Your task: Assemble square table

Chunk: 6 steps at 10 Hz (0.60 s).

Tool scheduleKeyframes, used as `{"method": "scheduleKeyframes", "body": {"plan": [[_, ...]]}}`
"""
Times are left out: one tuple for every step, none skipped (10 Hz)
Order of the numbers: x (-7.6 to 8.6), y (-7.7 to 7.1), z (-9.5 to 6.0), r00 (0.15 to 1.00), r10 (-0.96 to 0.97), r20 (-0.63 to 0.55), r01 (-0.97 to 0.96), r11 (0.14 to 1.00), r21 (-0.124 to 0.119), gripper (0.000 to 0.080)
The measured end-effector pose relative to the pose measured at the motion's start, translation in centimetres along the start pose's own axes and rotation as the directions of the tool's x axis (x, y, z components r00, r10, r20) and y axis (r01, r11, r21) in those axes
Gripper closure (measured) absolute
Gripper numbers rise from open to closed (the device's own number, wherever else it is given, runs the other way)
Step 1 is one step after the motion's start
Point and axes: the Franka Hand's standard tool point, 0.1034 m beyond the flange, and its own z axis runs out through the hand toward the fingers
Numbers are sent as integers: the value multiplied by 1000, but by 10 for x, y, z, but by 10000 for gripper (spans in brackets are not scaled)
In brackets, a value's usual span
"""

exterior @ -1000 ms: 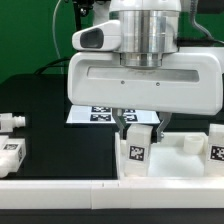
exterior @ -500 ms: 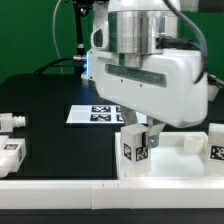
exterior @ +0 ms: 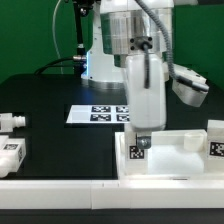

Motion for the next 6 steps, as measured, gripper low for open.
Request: {"method": "scheduleKeyframes", "body": {"plan": [[0,0,0,998,60,0,-60,998,0,514],[0,1,1,991,137,-1,-137,991,-2,514],[0,1,2,979,202,-3,-202,979,-4,514],[1,1,2,967,255,-7,-255,967,0,514],[3,1,3,956,293,-10,-293,956,1,514],[3,1,3,960,279,-10,-279,960,0,514]]}}
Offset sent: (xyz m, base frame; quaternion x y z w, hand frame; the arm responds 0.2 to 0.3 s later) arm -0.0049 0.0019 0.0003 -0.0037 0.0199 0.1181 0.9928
